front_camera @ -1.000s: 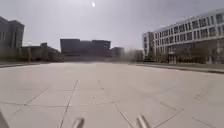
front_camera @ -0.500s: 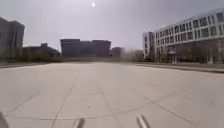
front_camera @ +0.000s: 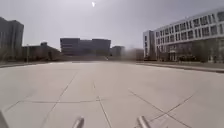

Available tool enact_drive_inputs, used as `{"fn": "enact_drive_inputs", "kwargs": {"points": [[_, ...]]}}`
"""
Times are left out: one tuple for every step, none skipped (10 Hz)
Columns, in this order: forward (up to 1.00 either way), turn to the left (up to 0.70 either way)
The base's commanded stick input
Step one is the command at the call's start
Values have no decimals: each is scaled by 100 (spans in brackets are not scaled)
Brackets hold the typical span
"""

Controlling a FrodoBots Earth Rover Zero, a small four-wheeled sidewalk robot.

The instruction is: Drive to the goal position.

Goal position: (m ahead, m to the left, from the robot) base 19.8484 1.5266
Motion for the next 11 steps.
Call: {"fn": "enact_drive_inputs", "kwargs": {"points": [[70,0],[70,0],[70,0],[70,0],[70,0],[70,0],[70,0],[70,0],[70,0],[70,0],[70,0]]}}
